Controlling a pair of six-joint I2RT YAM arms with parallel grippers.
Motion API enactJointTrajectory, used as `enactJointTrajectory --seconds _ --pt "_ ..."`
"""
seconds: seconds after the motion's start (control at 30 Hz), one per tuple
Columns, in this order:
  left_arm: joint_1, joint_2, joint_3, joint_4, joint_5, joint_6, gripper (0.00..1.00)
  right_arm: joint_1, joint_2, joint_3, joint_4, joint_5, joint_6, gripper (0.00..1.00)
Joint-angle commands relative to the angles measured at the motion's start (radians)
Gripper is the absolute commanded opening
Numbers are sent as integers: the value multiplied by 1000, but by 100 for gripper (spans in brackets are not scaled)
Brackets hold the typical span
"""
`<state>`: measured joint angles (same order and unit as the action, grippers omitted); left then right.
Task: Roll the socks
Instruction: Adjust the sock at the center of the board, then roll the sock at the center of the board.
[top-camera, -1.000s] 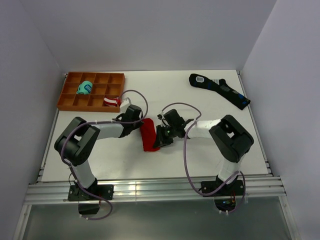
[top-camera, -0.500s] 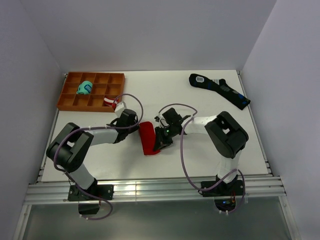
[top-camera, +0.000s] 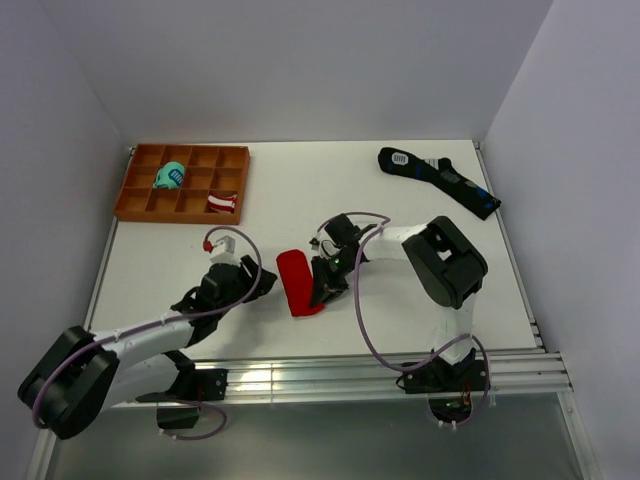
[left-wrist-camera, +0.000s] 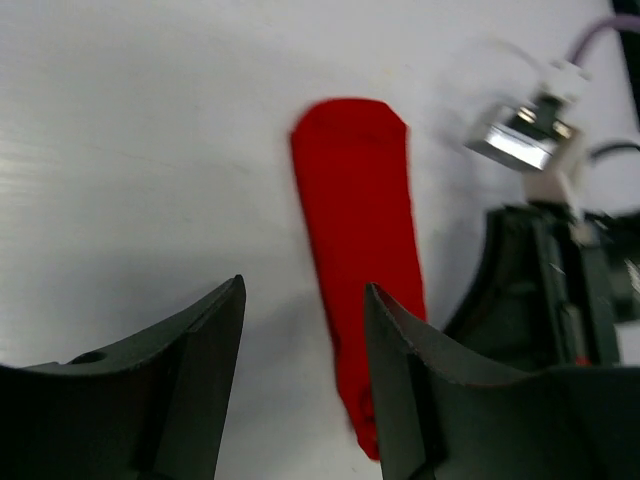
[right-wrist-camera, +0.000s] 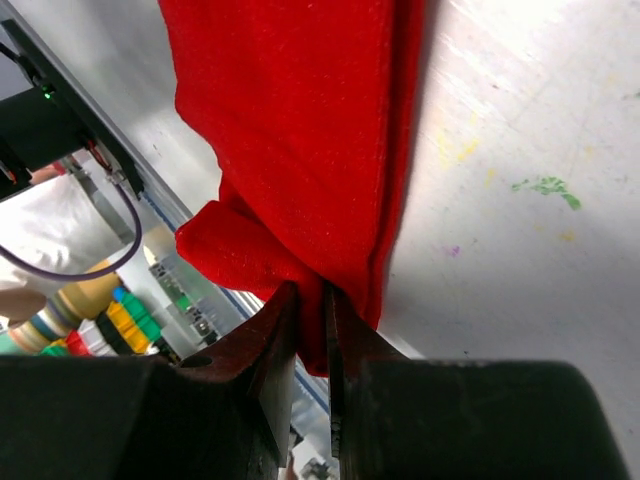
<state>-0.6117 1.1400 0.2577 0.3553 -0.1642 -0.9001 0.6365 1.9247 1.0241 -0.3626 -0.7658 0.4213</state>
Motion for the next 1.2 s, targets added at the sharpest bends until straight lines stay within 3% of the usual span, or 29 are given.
enactJointTrajectory --seconds 0.0,0.2,0.53,1.17 --pt "-59 -91 -40 114 93 0 56 -6 79 -22 -141 180 -67 4" --pt "-141 -72 -61 145 127 -91 55 -8 99 -4 -142 178 -39 4" --pt "-276 -69 -126 157 69 -171 55 -8 112 21 -176 197 -32 4" --pt "-329 78 -115 215 28 -244 56 -8 134 31 -187 200 -19 4"
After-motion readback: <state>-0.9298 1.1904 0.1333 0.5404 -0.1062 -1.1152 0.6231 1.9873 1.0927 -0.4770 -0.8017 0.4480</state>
